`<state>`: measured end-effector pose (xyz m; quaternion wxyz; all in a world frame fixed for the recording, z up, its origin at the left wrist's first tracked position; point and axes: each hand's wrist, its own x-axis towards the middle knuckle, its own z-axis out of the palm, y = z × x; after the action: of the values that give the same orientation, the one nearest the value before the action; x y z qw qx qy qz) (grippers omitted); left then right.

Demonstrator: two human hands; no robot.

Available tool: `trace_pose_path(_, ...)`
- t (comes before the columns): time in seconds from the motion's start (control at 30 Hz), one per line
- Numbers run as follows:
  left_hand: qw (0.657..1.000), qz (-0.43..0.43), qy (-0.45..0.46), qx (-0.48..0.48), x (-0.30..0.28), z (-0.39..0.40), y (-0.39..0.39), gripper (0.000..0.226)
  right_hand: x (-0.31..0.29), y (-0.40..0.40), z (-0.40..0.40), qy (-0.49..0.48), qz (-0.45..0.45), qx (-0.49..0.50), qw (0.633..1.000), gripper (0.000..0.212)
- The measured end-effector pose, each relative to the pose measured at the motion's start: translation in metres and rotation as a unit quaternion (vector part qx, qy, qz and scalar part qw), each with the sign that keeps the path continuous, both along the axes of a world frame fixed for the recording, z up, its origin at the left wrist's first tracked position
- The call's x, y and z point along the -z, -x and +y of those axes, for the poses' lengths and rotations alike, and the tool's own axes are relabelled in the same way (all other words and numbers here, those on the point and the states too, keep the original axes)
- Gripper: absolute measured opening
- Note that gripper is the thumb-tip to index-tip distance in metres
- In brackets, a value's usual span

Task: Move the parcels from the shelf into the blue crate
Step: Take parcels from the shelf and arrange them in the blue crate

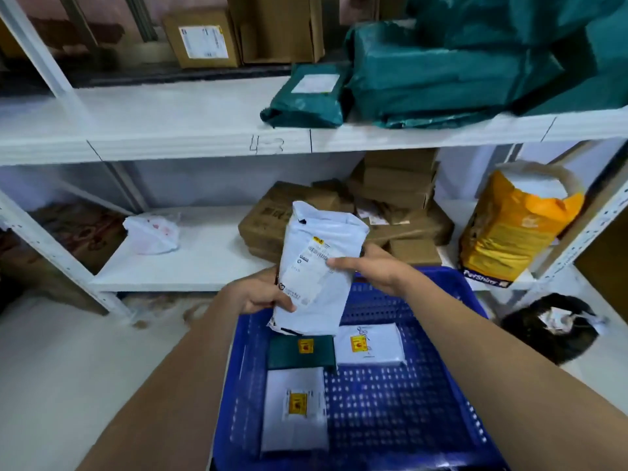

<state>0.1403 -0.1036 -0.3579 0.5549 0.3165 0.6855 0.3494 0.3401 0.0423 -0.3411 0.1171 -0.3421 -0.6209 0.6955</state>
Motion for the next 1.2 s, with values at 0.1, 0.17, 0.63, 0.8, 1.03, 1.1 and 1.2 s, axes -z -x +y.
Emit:
trace_pose_path(0.1,0.999,0.031,0.016,-0.007,0.054,-0.005,-0.008,0.073,0.044,-0.016,-0.003,0.061,0.040,0.026,0.997,0.063)
trace_pose_path(0.17,0.998,0.048,0.027,-0.008,0.089,-0.006,-0.015,0.078,0.074,-0.027,-0.007,0.090,0.031,0.044,0.995,0.056)
trace_pose_path(0.63,0.992,0.004,-0.068,-0.105,0.226,0.002,-0.122,0.047,0.224,-0.087,-0.021,0.056,-0.079,0.048,0.994,0.038)
trace_pose_path(0.8,0.985,0.118,-0.079,-0.094,0.256,0.005,-0.132,0.041,0.252,-0.091,-0.021,0.038,-0.063,0.058,0.996,0.035)
trace_pose_path(1.03,0.962,0.267,-0.046,-0.023,0.280,0.000,-0.136,0.049,0.285,-0.096,-0.025,0.047,-0.078,0.078,0.993,0.024)
trace_pose_path(1.1,0.952,0.299,-0.056,-0.018,0.287,-0.003,-0.134,0.043,0.286,-0.095,-0.024,0.034,-0.084,0.077,0.993,0.023)
trace_pose_path(1.2,0.909,0.406,-0.092,0.023,0.290,-0.004,-0.140,0.037,0.286,-0.097,-0.020,0.035,-0.083,0.086,0.992,0.022)
